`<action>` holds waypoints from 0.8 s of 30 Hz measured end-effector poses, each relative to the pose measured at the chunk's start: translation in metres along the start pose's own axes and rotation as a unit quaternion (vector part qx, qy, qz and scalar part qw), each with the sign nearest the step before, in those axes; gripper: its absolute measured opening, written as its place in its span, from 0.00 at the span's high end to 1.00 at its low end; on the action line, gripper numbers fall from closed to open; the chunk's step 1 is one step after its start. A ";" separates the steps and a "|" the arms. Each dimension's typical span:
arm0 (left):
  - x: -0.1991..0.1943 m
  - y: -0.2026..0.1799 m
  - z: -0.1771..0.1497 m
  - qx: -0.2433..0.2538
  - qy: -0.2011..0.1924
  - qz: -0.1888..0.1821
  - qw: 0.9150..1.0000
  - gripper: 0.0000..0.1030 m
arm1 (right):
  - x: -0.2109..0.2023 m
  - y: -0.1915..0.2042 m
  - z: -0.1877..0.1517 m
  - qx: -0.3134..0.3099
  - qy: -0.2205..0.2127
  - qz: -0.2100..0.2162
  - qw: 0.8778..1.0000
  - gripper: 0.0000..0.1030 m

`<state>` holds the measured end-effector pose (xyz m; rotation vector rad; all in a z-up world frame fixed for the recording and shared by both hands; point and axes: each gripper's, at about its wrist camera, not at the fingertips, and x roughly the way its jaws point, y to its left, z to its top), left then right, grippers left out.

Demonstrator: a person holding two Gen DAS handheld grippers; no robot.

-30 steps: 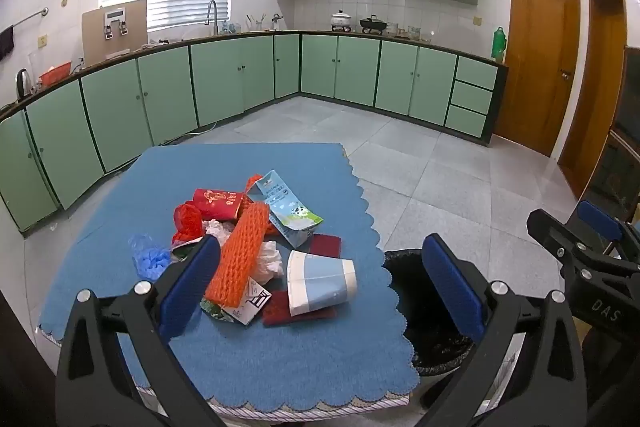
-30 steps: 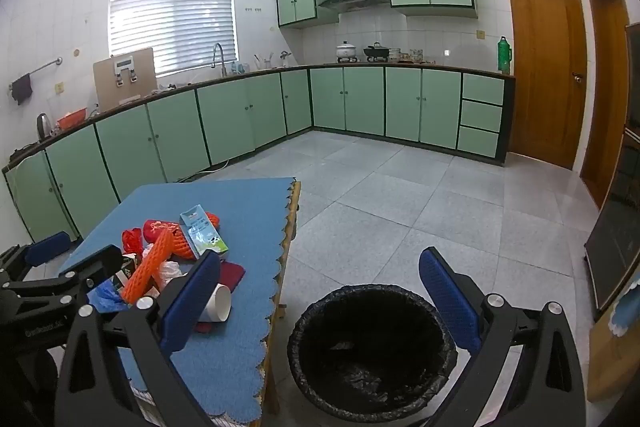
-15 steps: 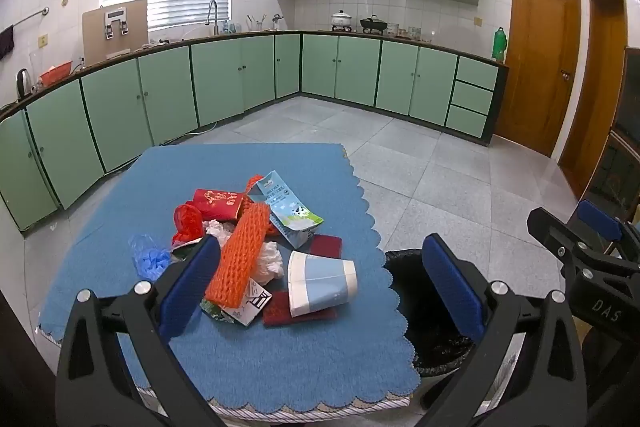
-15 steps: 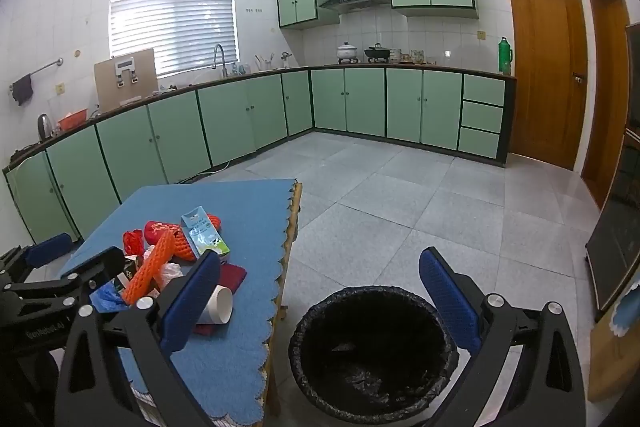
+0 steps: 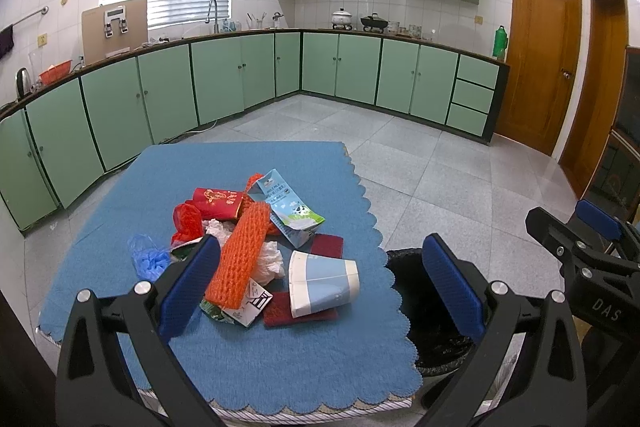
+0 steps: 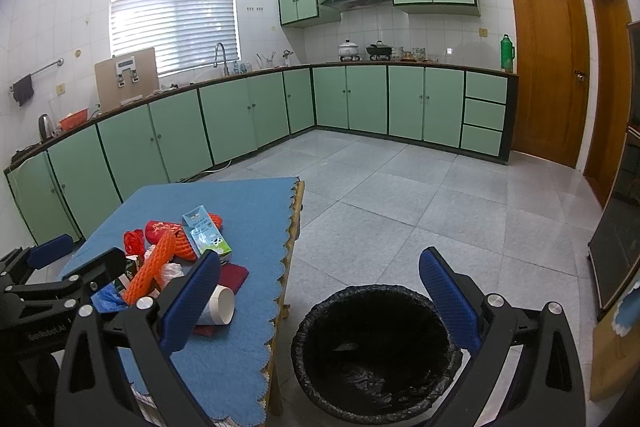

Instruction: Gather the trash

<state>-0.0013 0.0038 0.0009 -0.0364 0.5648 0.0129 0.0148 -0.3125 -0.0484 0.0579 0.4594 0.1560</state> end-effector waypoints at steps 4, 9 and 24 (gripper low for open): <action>0.002 0.000 0.000 0.000 0.000 0.001 1.000 0.05 | -0.001 0.001 0.003 -0.001 0.001 -0.001 1.000 0.06; 0.001 0.000 0.001 0.000 0.001 -0.001 1.000 0.05 | 0.002 0.003 0.002 0.000 0.003 0.000 1.000 0.06; 0.014 0.002 -0.002 -0.001 0.003 0.000 1.000 0.05 | 0.004 0.003 0.002 0.002 0.006 0.000 1.000 0.06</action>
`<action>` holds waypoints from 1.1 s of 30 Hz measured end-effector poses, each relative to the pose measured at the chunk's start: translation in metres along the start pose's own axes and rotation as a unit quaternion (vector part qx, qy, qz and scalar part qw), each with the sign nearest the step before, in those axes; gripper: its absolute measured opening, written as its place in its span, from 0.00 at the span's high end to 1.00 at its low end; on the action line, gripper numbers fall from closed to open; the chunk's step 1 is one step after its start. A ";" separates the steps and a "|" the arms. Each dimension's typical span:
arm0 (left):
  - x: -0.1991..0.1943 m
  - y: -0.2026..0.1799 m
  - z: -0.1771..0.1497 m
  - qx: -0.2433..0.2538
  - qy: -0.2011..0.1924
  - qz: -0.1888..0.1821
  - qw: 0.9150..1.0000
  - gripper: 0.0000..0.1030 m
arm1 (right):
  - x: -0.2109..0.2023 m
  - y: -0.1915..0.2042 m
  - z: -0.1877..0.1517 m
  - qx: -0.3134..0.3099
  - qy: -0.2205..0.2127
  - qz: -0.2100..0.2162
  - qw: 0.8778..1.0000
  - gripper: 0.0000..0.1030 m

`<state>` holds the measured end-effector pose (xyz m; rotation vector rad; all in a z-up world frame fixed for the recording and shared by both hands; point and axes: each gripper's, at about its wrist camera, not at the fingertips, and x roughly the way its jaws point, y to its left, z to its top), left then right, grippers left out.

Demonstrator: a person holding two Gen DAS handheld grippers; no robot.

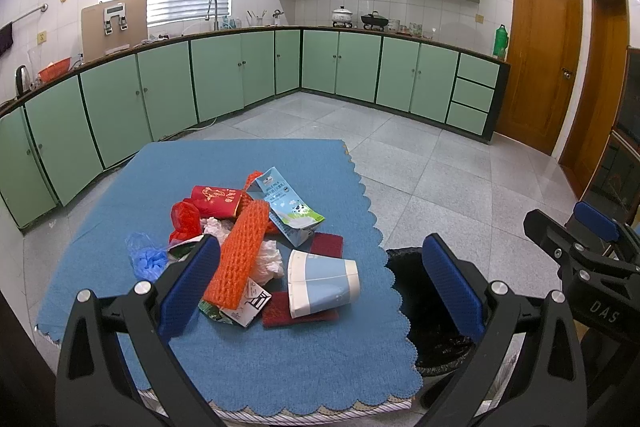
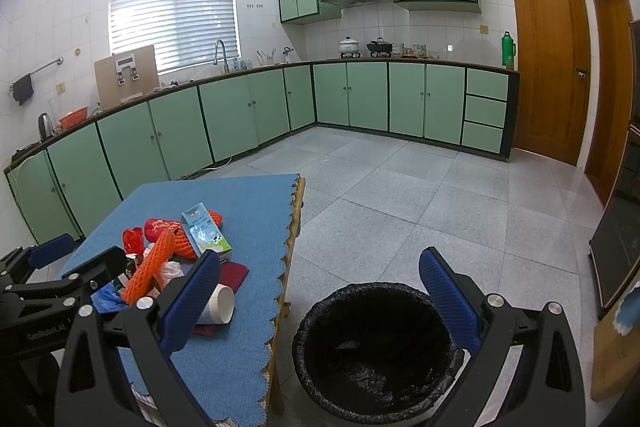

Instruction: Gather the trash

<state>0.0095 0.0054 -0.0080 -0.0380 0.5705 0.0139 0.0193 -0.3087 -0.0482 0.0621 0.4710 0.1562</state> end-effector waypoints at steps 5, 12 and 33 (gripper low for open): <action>0.000 0.000 0.000 0.000 0.000 0.000 1.000 0.05 | 0.000 0.000 0.000 0.000 -0.001 0.000 1.000 0.06; 0.000 0.000 0.001 0.000 0.001 0.000 1.000 0.05 | 0.000 0.000 0.000 0.000 -0.002 0.000 1.000 0.06; 0.006 0.002 -0.003 -0.007 0.004 0.001 1.000 0.05 | 0.002 0.000 -0.002 0.001 -0.001 0.010 1.000 0.06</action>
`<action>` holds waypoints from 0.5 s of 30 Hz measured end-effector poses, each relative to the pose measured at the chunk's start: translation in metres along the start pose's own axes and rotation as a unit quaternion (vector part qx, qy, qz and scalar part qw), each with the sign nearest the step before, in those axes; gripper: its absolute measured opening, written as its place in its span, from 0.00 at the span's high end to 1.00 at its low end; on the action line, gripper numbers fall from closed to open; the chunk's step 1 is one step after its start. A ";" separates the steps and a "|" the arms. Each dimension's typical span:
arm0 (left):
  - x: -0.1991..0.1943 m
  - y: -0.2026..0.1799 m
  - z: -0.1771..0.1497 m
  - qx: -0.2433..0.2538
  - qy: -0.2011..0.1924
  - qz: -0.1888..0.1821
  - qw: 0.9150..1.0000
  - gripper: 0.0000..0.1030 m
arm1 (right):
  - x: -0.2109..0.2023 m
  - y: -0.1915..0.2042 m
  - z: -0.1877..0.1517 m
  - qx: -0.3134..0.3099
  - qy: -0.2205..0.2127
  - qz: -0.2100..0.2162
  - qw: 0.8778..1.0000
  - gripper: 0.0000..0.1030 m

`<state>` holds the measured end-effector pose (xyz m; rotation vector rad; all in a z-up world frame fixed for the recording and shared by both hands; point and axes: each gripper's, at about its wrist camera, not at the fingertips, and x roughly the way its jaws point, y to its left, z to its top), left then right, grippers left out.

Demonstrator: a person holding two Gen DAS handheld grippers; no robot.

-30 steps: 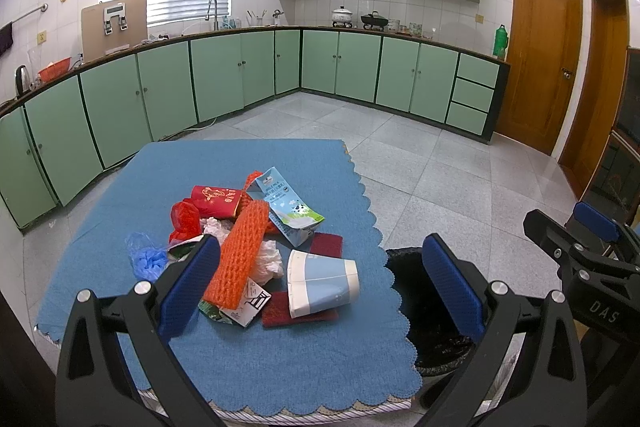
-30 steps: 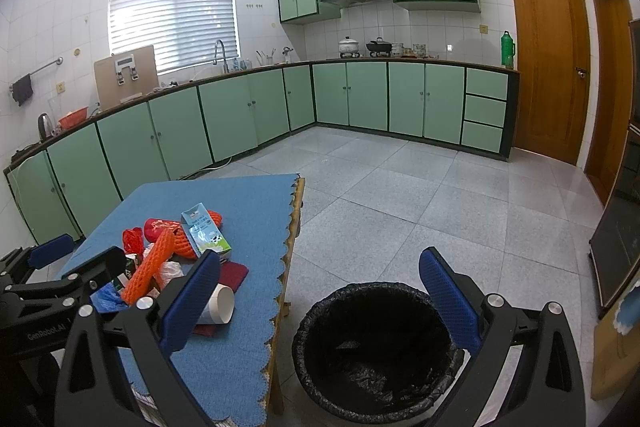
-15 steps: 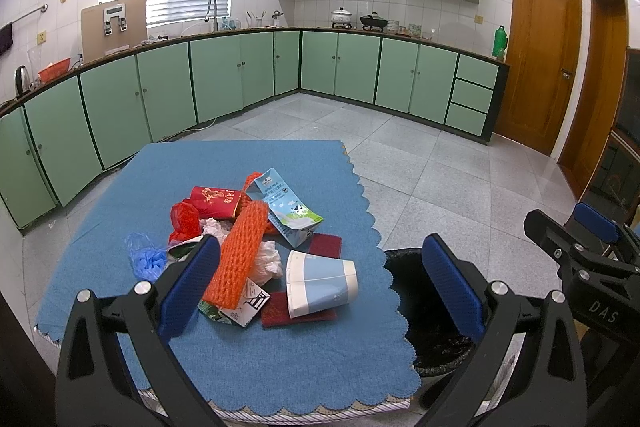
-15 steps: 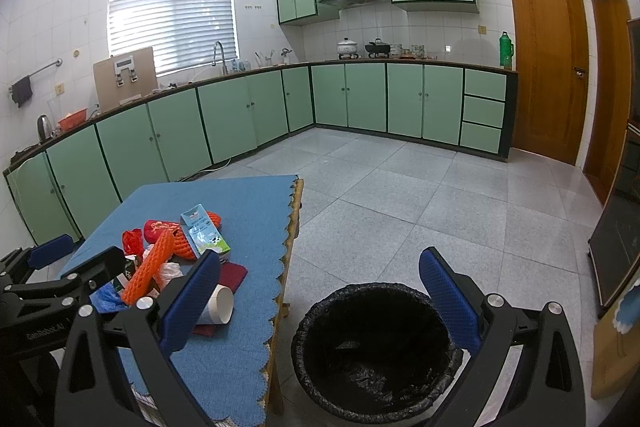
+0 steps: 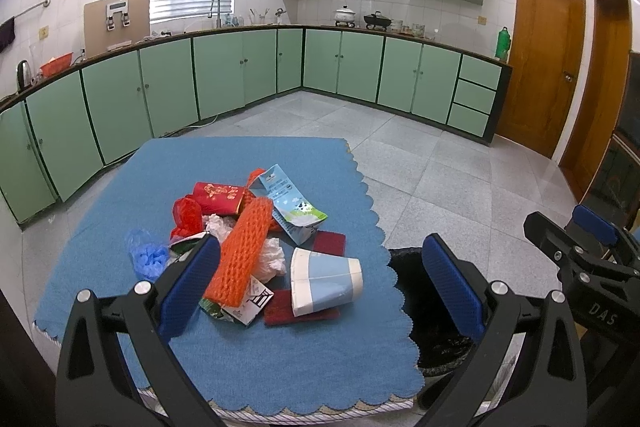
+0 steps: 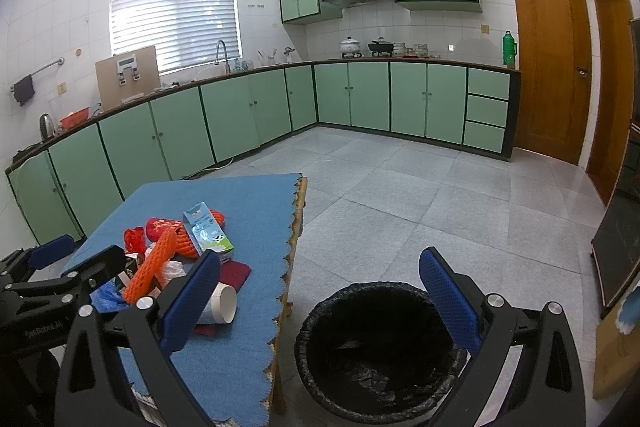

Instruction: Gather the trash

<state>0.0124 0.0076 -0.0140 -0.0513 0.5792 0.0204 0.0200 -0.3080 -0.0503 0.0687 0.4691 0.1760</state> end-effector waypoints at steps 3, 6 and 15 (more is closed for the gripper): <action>0.001 0.011 -0.002 -0.005 0.001 0.004 1.000 0.05 | 0.006 0.006 -0.001 -0.006 0.002 0.006 1.000 0.06; 0.000 0.027 -0.005 -0.014 -0.002 0.021 1.000 0.05 | 0.013 0.015 -0.003 -0.015 0.006 0.016 1.000 0.06; 0.000 0.097 -0.024 -0.045 -0.001 0.102 0.994 0.05 | 0.039 0.044 -0.011 -0.036 0.008 0.052 0.998 0.06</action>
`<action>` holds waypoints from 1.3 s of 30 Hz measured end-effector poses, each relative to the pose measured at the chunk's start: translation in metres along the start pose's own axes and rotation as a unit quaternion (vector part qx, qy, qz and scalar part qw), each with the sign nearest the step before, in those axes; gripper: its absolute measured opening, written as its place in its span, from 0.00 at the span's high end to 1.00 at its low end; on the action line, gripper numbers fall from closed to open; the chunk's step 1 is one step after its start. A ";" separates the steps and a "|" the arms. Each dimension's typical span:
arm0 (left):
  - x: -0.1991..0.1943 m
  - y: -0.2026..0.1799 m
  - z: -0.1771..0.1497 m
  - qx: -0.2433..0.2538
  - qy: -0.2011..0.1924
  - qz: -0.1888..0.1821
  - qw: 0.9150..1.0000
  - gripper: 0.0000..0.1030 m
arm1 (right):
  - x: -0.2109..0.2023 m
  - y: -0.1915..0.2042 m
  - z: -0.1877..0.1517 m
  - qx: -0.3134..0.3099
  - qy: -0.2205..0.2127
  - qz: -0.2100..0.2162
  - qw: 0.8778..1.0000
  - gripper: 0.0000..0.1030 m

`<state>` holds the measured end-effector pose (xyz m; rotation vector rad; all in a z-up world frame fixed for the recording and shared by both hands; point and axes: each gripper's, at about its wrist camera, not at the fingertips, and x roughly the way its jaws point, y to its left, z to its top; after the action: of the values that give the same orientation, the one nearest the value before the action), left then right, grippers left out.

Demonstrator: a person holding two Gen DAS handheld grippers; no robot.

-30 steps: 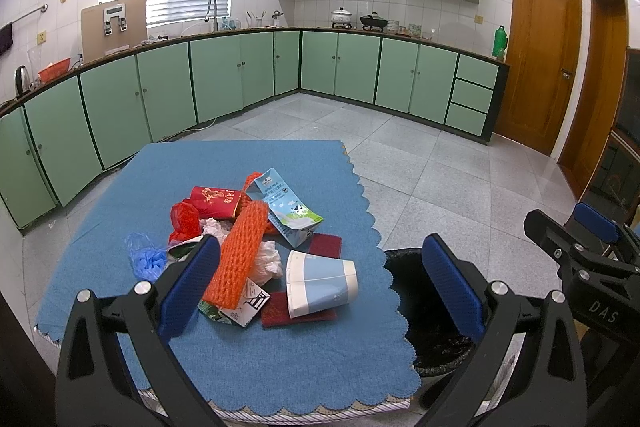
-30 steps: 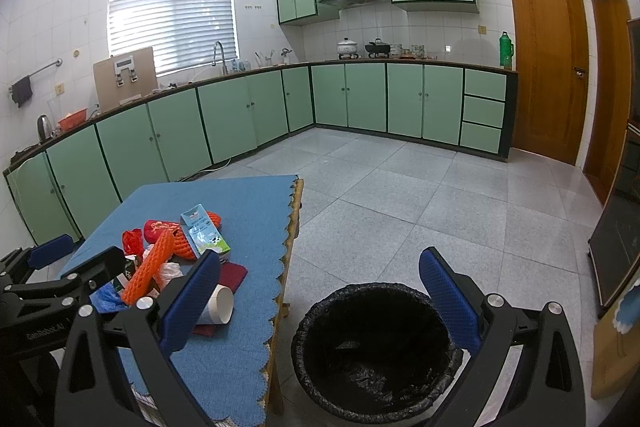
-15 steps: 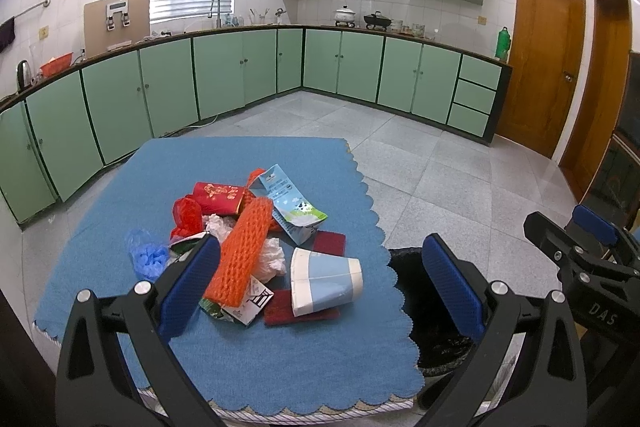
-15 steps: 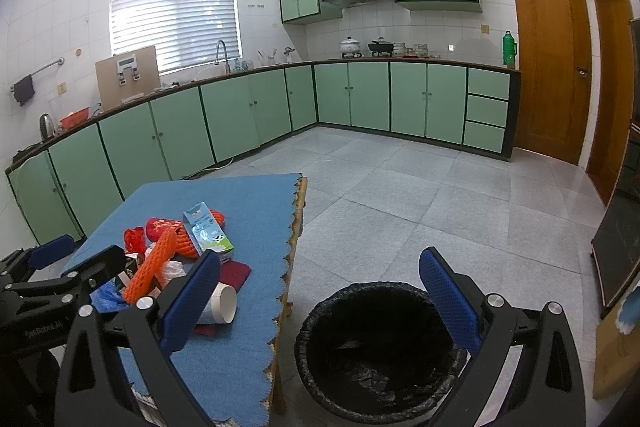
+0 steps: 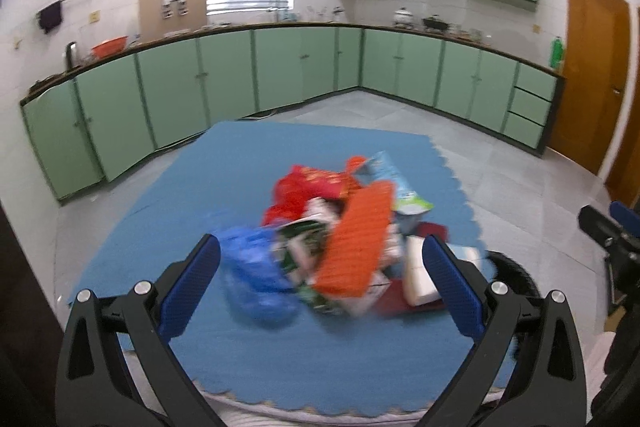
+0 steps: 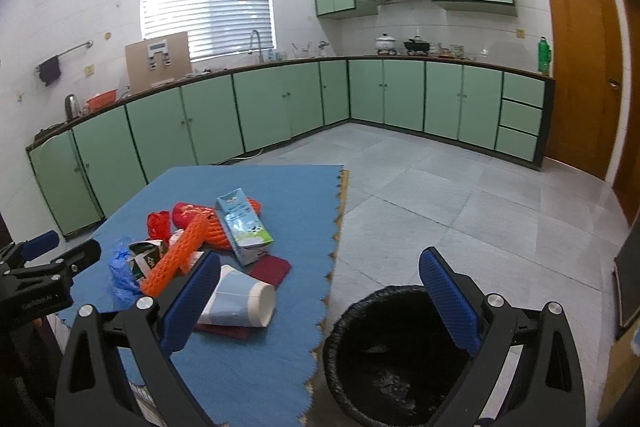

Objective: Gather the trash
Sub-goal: 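Grasp the blue plastic bag with the left gripper while the right grasps the white-blue paper cup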

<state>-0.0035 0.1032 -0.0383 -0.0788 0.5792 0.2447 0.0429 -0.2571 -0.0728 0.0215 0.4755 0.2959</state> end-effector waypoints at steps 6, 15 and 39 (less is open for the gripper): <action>0.020 0.027 -0.010 -0.009 0.011 0.028 0.999 0.05 | 0.031 0.023 -0.012 -0.013 0.010 0.017 1.000 0.06; 0.048 0.048 -0.027 -0.013 0.036 0.039 0.999 0.05 | 0.069 0.046 -0.040 -0.014 0.049 0.028 0.998 0.06; 0.081 0.064 -0.040 -0.022 0.060 0.023 0.998 0.05 | 0.118 0.083 -0.071 -0.037 0.112 0.022 0.993 0.24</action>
<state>0.0247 0.1761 -0.1170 -0.1238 0.6959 0.2991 0.0878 -0.1474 -0.1810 -0.0740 0.6872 0.3603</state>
